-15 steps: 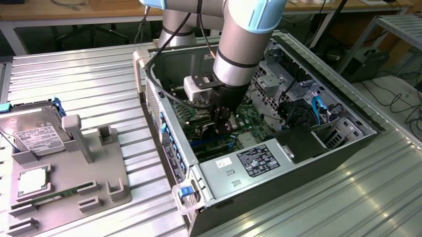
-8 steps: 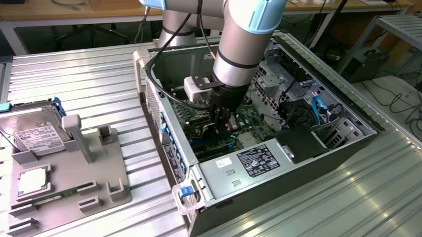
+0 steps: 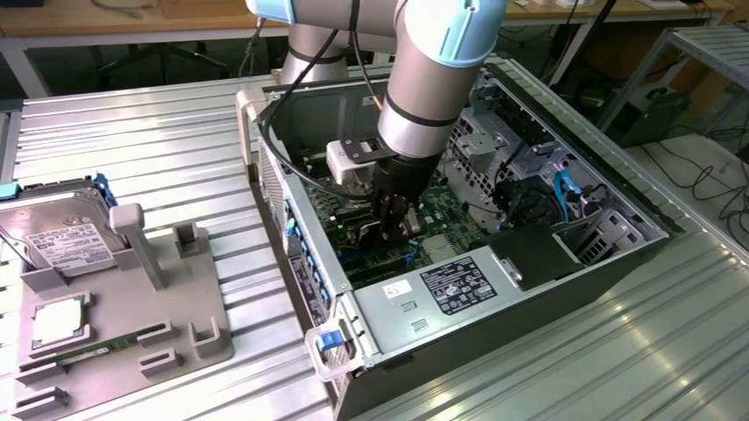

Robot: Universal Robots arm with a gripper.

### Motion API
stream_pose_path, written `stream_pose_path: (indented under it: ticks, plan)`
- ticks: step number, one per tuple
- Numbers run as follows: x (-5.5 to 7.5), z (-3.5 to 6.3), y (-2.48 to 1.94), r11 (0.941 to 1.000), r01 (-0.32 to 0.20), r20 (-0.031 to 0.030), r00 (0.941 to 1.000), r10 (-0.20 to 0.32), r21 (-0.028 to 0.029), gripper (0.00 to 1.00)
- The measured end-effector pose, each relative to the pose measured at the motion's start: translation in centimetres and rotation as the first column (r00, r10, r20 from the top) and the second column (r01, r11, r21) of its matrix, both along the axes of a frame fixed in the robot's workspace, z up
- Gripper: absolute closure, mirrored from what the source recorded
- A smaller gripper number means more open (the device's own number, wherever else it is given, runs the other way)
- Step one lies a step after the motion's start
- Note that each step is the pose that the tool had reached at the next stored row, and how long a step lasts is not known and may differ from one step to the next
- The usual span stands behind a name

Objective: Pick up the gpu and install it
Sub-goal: 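Insert the gpu into the slot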

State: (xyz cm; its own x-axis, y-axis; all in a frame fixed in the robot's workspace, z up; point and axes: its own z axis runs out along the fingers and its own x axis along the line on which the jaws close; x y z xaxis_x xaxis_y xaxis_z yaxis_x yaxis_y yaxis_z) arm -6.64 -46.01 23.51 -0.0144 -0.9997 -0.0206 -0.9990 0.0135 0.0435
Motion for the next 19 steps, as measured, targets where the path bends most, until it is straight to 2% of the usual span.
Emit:
stream_pose_path:
  ticks: [6, 7, 8, 9, 10, 11, 15, 18, 19]
  plan:
    - [0.0, -0.18, 0.01, 1.0000, 0.000, 0.0005, 1.0000, 0.000, 0.0010, 0.73]
    - [0.0, -0.19, 0.02, 1.0000, 0.000, 0.0005, 1.0000, 0.000, 0.0018, 0.73]
    - [0.0, -0.34, 0.05, 1.0000, 0.000, 0.0020, 1.0000, 0.000, 0.0052, 0.72]
    - [0.0, -0.24, 0.02, 1.0000, 0.000, 0.0013, 1.0000, 0.000, 0.0024, 0.72]
    - [0.0, -0.15, 0.01, 1.0000, 0.000, 0.0006, 1.0000, 0.000, 0.0006, 0.65]
    - [0.0, 0.03, 0.00, 1.0000, 0.000, 0.0010, 1.0000, 0.000, 0.0005, 0.65]
    - [0.0, 3.18, 0.05, 1.0000, 0.000, 0.0050, 1.0000, 0.000, -0.0001, 0.65]
    - [0.0, 4.64, 0.07, 1.0000, 0.000, 0.0060, 1.0000, 0.000, 0.0000, 0.65]
    - [0.0, 4.84, 0.07, 1.0000, 0.000, 0.0089, 1.0000, 0.000, -0.0006, 0.65]
